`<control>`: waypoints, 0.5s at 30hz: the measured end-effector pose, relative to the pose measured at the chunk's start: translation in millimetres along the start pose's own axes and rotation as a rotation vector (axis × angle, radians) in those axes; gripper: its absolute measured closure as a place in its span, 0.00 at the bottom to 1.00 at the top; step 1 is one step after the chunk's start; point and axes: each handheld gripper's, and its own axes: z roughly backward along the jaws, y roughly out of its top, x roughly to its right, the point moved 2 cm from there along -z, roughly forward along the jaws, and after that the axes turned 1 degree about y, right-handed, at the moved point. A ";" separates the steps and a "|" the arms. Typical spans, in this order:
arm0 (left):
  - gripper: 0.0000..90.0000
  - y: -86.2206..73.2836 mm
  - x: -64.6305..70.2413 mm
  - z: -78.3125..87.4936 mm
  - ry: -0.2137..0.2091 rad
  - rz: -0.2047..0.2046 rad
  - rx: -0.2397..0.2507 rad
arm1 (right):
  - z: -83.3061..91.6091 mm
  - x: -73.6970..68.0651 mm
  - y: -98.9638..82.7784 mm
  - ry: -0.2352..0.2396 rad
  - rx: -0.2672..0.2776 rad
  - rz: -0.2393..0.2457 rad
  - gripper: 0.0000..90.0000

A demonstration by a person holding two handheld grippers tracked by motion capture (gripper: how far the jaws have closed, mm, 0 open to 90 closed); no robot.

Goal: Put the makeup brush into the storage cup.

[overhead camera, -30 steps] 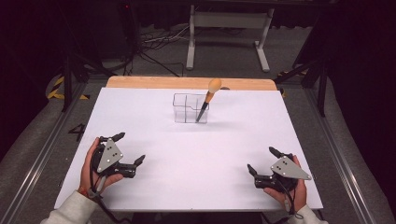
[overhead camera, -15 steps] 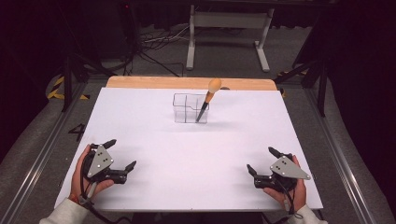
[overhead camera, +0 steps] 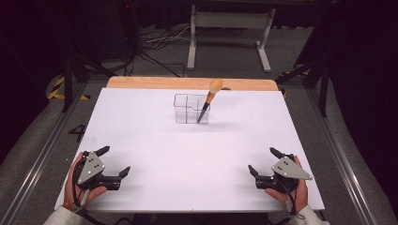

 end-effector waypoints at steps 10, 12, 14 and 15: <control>0.04 -0.6 3.2 7.0 -0.007 0.040 0.037 | 3.4 0.5 1.4 -0.010 0.009 0.004 0.08; 0.04 0.2 3.6 8.6 -0.010 0.039 0.046 | 3.6 -0.2 1.5 -0.011 0.007 0.006 0.08; 0.04 0.4 3.8 8.9 -0.009 0.039 0.046 | 3.8 -1.0 1.7 -0.012 0.005 0.008 0.08; 0.04 0.7 4.0 8.9 -0.011 0.038 0.047 | 3.7 -0.9 1.9 -0.012 0.006 0.009 0.08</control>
